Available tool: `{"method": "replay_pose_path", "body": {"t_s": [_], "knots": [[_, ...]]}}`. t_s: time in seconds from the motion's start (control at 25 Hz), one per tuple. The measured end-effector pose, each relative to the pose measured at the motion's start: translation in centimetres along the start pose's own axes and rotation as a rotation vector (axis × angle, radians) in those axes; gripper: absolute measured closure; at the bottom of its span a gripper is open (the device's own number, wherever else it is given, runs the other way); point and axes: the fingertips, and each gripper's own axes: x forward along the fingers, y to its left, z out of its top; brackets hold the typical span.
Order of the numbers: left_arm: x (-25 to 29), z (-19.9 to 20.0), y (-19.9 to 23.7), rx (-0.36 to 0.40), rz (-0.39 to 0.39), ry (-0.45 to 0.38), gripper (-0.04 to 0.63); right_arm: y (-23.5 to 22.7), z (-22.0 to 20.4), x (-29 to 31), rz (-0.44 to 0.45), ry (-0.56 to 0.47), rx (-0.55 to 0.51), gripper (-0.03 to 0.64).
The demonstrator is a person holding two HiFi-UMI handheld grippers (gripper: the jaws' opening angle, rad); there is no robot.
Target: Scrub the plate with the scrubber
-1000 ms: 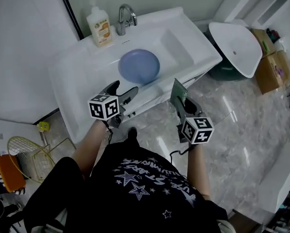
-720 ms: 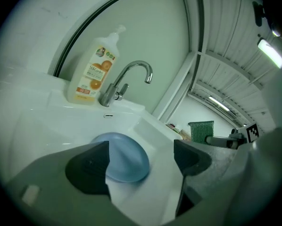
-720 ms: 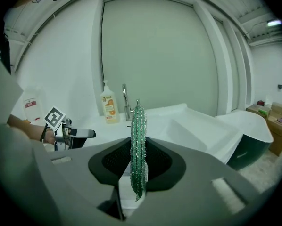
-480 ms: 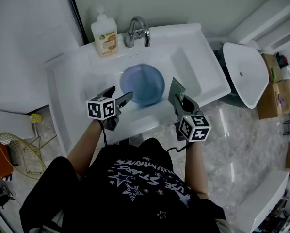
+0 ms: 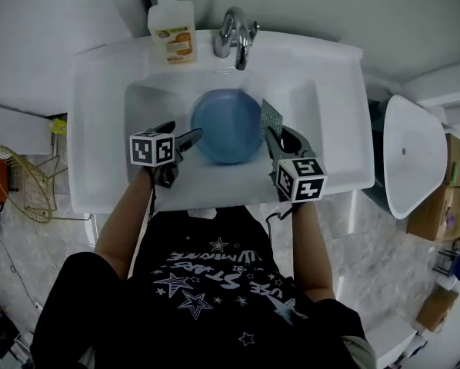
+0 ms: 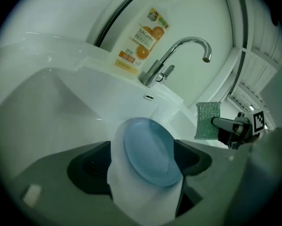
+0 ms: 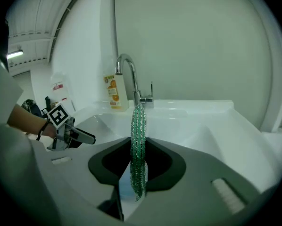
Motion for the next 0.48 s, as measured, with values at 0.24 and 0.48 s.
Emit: {"method": "replay_pose_path", "body": {"t_s": [0.24, 0.48], "knots": [[2.7, -2.0, 1.3, -0.103, 0.042, 0.045, 0.186, -1.2, -0.2, 5.6, 0.100, 0.094, -0.190, 0.508], [4.7, -4.7, 3.1, -0.209, 0.126, 0.085, 0.224, 0.0, -1.8, 10.8, 0.152, 0.182, -0.462, 0.508]]}}
